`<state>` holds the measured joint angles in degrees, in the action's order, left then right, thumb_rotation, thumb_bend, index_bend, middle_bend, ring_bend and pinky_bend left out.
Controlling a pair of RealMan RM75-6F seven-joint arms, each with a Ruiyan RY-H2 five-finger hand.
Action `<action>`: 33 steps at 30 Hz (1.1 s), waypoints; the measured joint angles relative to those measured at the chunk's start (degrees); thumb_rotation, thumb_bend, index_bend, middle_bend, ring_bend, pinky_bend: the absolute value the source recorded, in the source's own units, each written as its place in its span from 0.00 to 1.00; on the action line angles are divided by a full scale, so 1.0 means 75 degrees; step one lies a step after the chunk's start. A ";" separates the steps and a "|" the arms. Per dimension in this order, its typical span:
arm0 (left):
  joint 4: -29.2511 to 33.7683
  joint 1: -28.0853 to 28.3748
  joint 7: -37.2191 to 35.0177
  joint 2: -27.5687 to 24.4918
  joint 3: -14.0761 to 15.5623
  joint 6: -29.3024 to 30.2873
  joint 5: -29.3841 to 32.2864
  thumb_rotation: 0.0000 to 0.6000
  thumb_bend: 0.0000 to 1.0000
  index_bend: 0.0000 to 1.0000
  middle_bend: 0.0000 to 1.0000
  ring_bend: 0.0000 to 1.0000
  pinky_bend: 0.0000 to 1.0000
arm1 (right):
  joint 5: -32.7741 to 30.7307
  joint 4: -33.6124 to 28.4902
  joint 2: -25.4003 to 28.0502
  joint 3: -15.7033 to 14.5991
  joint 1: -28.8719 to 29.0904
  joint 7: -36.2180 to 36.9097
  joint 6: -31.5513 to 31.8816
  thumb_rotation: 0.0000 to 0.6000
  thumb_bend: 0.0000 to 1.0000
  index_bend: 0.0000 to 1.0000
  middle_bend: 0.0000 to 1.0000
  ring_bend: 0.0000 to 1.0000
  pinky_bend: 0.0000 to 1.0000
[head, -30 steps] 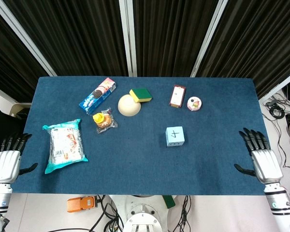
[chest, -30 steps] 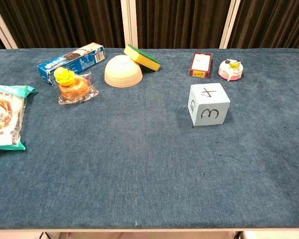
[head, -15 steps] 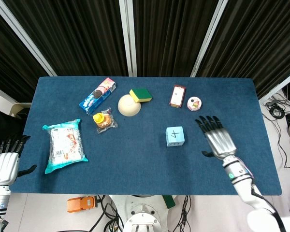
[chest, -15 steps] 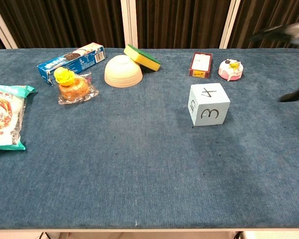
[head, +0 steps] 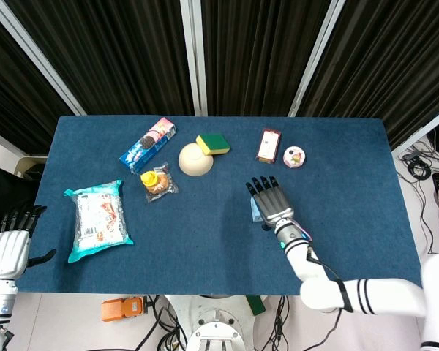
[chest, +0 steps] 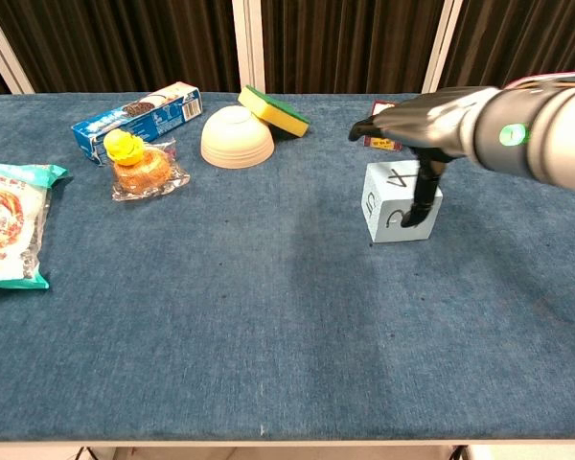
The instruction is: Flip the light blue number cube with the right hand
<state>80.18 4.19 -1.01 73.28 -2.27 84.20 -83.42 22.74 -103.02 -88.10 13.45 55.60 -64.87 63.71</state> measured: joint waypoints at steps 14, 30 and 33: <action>-0.0182 -0.0020 -0.0137 0.0049 0.0003 -0.0098 0.0081 1.00 0.04 0.15 0.14 0.04 0.00 | -0.1397 0.0858 -0.0887 0.0011 0.0917 -0.0773 0.0782 1.00 0.24 0.27 0.21 0.05 0.15; -0.0270 -0.0078 -0.0235 0.0084 0.0008 -0.0127 0.0142 1.00 0.04 0.15 0.14 0.04 0.00 | 0.0448 0.0866 -0.0426 -0.0044 -0.0013 0.2222 -0.0074 1.00 0.28 0.62 0.46 0.27 0.24; -0.0252 -0.0072 -0.0211 0.0080 0.0008 -0.0140 0.0138 1.00 0.04 0.15 0.14 0.04 0.00 | 0.1239 0.0707 -0.0169 -0.0031 -0.0473 0.3405 -0.0210 1.00 0.28 0.62 0.47 0.27 0.24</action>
<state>78.29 3.65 -2.59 73.88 -2.20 83.15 -82.38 32.04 -97.72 -89.37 13.23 52.05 -39.34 62.13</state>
